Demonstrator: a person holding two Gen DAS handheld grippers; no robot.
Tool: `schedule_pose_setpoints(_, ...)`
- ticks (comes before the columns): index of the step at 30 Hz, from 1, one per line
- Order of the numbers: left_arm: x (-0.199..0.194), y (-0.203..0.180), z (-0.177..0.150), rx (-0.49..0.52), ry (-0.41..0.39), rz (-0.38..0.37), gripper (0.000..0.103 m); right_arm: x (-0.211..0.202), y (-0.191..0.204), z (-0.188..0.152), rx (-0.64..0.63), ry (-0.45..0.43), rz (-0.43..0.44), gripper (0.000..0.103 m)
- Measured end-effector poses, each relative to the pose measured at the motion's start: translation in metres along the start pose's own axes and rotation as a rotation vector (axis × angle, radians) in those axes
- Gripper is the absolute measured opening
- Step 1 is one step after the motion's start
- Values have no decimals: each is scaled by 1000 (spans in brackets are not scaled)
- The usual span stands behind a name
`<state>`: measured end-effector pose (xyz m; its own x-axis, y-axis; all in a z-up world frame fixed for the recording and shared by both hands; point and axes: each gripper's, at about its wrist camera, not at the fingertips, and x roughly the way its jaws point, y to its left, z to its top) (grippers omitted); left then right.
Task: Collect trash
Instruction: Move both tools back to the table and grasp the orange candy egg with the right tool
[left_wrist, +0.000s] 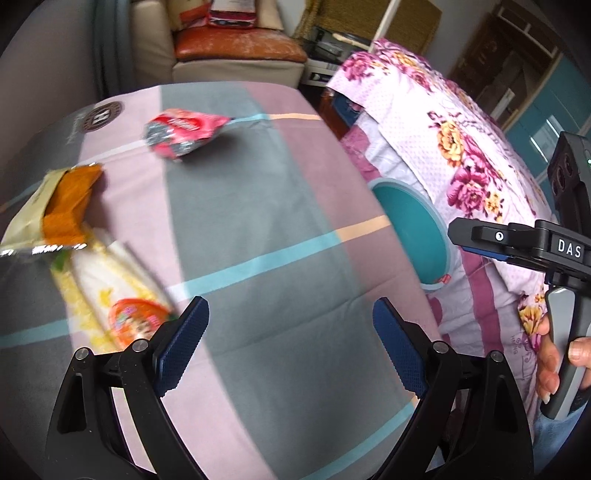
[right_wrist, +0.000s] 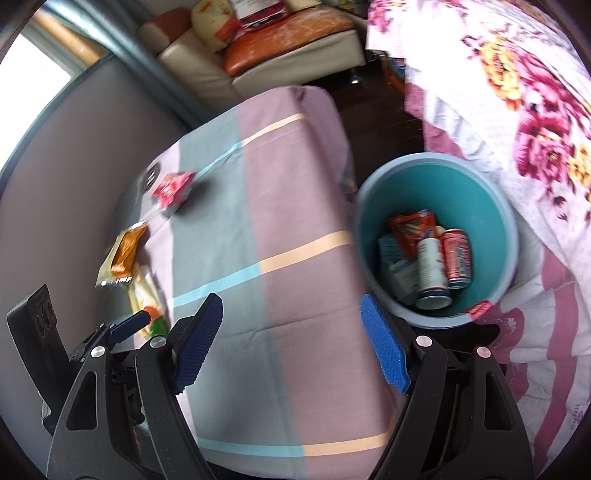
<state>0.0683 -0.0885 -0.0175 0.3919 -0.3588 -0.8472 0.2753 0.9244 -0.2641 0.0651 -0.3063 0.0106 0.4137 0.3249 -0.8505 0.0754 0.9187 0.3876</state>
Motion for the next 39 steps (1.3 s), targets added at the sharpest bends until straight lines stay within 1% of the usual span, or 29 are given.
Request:
schedule_pose_setpoints(4,-14,39,-13,-62,-11,28,91,13,31,-2,-53,33,23,74)
schedule_pose_setpoints(7,-22,70,-26,-100,-13,72,91,31,66,-6,-123,75,38,74)
schedule_pose_setpoints(10,-27,104,-39,-155,-7,106,91,45,91,-9,-174,97,39,74)
schedule_pose_setpoints(12,-31,126,-47,-197,-3,127,91,59,115,-11,-228,112,37,73)
schedule_pose_setpoints(13,-33,138,-52,-222,-2,134,91,63,122,-12,-243,117,38,72)
schedule_pose_setpoints(14,-35,147,-55,-243,-4,139,91,72,137,-16,-276,132,47,69)
schedule_pose_setpoints(15,-37,158,-58,-268,-6,142,91,78,143,-18,-290,142,49,63)
schedule_pose_setpoints(18,-43,181,-65,-320,-15,154,91,99,170,-29,-365,196,46,60)
schedule_pose_setpoints(21,-51,204,-70,-366,-29,171,91,118,193,-38,-439,223,34,55)
schedule_pose_setpoints(23,-54,214,-73,-388,-34,177,91,130,204,-41,-467,235,31,52)
schedule_pose_setpoints(25,-58,224,-76,-414,-39,182,91,137,211,-43,-486,241,29,45)
schedule_pose_setpoints(28,-60,232,-80,-432,-37,187,91,145,218,-47,-513,246,30,39)
schedule_pose_setpoints(35,-59,241,-85,-454,-25,194,91,159,226,-54,-566,248,19,39)
schedule_pose_setpoints(39,-57,241,-87,-455,-19,201,91,164,224,-57,-565,263,26,47)
